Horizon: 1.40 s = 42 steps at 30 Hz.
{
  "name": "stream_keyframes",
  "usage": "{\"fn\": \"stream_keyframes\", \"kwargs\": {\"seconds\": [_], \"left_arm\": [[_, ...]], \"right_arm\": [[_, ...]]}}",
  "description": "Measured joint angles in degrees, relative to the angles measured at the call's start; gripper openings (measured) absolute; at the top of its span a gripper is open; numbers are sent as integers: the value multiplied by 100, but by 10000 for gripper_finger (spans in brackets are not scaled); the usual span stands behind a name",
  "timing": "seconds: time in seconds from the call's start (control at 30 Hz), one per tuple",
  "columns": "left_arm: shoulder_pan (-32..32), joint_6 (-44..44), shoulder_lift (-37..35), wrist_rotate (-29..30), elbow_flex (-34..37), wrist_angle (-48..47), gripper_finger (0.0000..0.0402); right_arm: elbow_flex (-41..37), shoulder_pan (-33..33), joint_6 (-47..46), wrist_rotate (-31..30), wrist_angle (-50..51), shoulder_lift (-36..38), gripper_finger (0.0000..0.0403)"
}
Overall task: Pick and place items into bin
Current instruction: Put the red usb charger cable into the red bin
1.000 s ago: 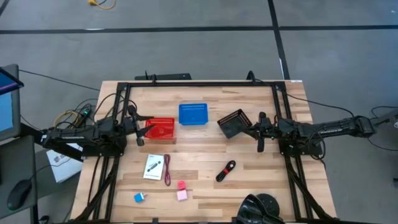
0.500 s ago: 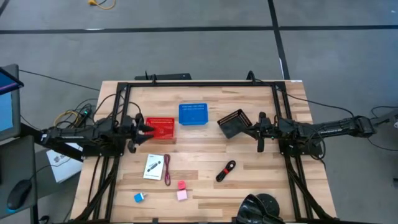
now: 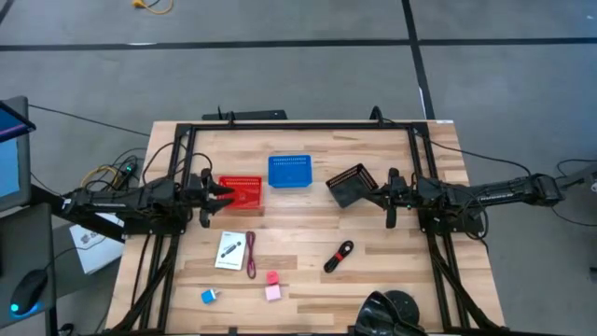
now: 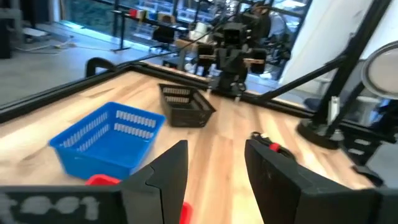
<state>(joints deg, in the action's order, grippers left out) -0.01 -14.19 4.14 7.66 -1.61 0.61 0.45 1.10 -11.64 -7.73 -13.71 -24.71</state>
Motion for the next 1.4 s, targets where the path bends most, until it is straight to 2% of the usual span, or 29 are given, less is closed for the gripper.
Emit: {"fn": "stream_keyframes", "kwargs": {"seconds": [0.17,0.37,0.47,0.6,0.67,0.77,0.93,1.07,1.17,1.27,1.4], "left_arm": [[2,58,-2,128,-9,-21,148],[4,388,-3,789,-2,174,148],[4,396,-2,924,0,304,148],[4,450,-4,895,0,829,148],[7,396,-4,656,-2,968,148],[1,216,-2,261,-2,978,148],[2,-261,-1,175,-68,821,148],[2,-410,118,164,-609,259,148],[2,-98,482,166,-1277,-46,148],[2,366,1059,232,-2078,-493,148],[2,500,2097,599,-3002,-1855,148]], "right_arm": [[-2,0,0,-1,0,0,0],[0,0,0,-1,0,-1,0],[-2,0,0,0,1,-2,0],[-1,0,0,0,1,0,0],[0,0,0,0,0,0,0],[-2,0,0,0,2,0,0],[0,0,0,0,2,-1,0],[-1,0,0,-1,1,-1,0],[0,0,0,0,0,0,0],[0,0,0,0,0,-2,0],[-1,0,0,-1,2,-2,0]]}}
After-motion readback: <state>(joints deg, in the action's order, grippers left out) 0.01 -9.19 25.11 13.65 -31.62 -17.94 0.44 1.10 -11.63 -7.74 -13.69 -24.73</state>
